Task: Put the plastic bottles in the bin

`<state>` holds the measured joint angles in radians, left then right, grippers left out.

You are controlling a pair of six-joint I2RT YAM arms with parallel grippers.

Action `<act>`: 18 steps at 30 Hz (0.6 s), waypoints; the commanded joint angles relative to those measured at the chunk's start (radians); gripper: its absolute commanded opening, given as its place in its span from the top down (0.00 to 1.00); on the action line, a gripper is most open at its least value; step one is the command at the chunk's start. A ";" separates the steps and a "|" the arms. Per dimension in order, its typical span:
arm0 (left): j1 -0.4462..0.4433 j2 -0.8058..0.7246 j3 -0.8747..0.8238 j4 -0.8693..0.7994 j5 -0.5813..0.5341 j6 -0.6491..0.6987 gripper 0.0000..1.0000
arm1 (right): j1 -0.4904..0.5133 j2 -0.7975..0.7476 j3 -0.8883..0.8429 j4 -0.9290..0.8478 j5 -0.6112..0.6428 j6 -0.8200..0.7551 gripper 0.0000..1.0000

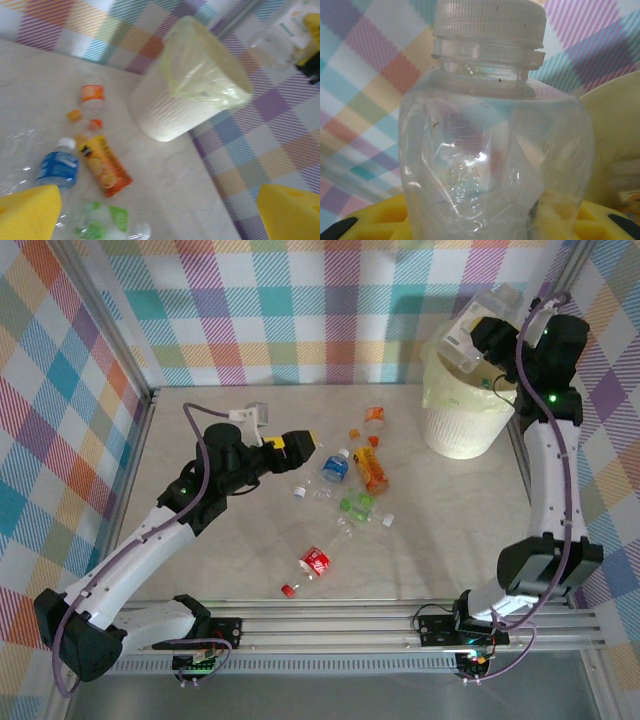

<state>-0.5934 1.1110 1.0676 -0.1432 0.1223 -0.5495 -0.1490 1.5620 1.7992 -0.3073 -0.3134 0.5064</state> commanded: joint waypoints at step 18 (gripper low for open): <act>0.000 0.045 -0.054 -0.381 -0.271 0.062 0.00 | -0.052 0.446 0.396 -0.312 -0.112 -0.250 0.40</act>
<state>-0.5934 1.1492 1.0267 -0.4835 -0.1440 -0.5205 -0.1970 1.9770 2.1288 -0.5995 -0.3031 0.2962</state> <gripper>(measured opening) 0.999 0.580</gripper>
